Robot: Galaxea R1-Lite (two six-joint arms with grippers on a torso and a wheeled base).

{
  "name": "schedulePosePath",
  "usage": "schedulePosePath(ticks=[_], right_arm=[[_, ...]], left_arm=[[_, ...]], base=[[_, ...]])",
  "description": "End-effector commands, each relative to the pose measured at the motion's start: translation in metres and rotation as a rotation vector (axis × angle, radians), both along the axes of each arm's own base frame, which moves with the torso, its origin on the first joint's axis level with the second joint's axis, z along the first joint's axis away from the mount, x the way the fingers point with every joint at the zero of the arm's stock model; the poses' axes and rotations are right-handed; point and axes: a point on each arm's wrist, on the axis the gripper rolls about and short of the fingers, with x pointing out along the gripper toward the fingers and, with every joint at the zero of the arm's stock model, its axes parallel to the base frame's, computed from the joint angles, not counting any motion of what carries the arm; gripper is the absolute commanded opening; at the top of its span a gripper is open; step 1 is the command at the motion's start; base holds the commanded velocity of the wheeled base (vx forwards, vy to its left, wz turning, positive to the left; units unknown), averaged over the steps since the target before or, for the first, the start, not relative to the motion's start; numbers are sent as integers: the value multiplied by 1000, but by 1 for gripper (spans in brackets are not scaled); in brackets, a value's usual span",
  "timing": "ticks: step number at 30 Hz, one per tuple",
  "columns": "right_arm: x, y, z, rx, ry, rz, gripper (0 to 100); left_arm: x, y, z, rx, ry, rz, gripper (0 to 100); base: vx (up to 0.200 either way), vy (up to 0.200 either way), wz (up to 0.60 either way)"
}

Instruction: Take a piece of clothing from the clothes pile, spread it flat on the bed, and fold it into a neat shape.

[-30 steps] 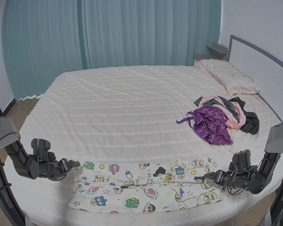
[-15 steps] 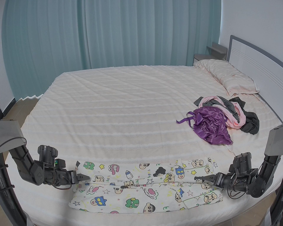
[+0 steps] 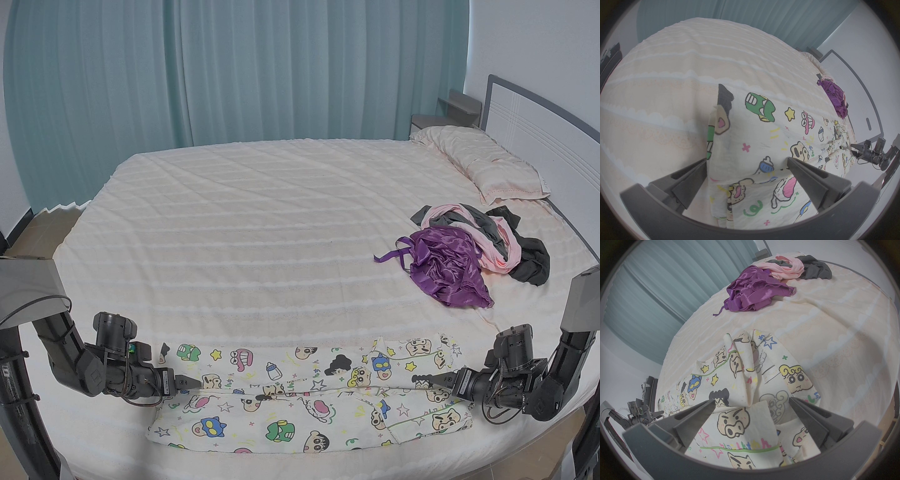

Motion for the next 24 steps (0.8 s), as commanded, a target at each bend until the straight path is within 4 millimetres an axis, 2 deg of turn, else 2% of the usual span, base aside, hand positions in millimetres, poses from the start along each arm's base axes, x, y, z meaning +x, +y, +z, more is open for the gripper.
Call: schedulePosePath(ticks=[1,11,24], right_arm=[[0,0,0,1,0,0,100],[0,-1,0,2,-2,-5,100],[0,-2,0,2,-2,-9,100]], left_arm=[[-2,-1,-2,-1,14,-2,0],[-6,-2,0,13,17,1,0],[-11,1,23,79,-58,51,0]], base=[[0,0,0],[0,0,0],[0,0,0]])
